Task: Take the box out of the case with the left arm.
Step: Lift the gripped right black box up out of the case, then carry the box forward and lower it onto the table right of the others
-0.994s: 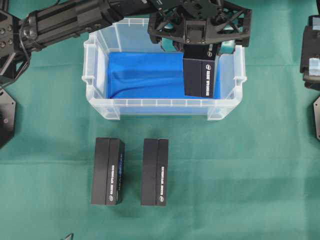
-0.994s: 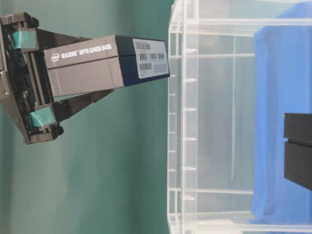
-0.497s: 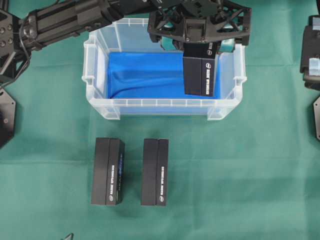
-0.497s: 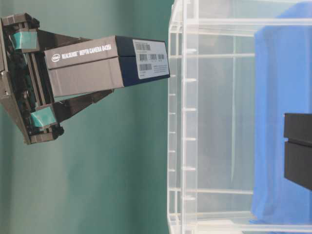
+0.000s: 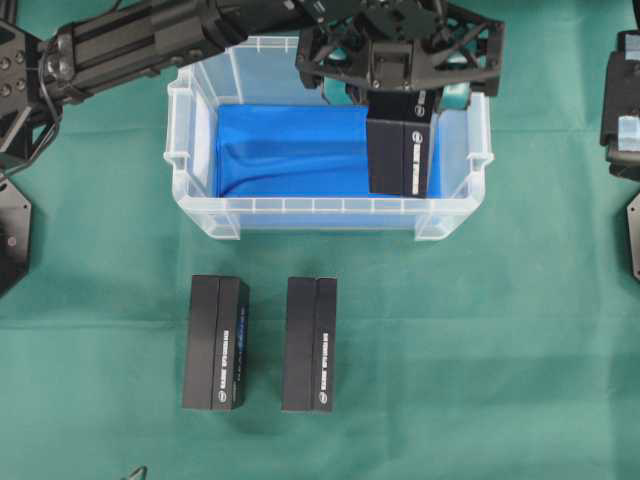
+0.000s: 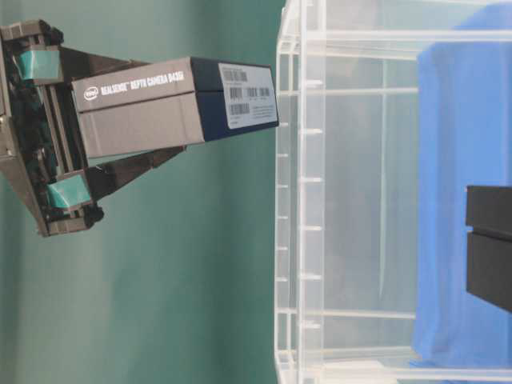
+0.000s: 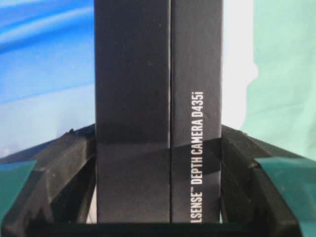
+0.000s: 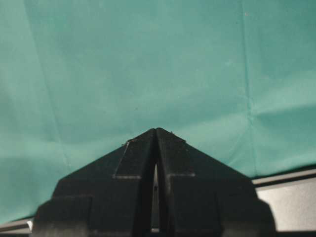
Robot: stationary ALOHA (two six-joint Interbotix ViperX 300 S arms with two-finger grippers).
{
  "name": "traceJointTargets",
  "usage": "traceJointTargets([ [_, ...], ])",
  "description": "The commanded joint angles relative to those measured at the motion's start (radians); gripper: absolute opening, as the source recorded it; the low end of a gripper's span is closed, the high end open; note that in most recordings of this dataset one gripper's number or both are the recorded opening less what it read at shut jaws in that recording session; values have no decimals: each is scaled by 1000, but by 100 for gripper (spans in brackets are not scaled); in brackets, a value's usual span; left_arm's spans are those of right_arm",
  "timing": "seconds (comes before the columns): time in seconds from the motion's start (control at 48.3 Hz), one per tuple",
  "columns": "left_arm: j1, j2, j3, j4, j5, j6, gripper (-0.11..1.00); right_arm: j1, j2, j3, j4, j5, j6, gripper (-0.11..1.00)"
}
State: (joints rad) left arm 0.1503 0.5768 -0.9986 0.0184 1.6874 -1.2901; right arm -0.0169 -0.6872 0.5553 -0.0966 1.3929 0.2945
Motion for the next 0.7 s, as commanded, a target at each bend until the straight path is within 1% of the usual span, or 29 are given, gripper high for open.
traceJointTargets([
  [0.0, -18, -41, -31, 2, 6, -3, 61, 0, 0, -14, -2, -2, 2, 0],
  [0.207, -64, -55, -38, 2, 15, -31, 61, 0, 0, -14, -2, -2, 2, 0],
  [0.518, -176, -71, -48, 17, 18, -130, 61, 0, 0, -14, -2, -2, 2, 0],
  [0.683, -249, -77, -46, 20, 18, -202, 61, 0, 0, -14, -2, 0, 3, 0],
])
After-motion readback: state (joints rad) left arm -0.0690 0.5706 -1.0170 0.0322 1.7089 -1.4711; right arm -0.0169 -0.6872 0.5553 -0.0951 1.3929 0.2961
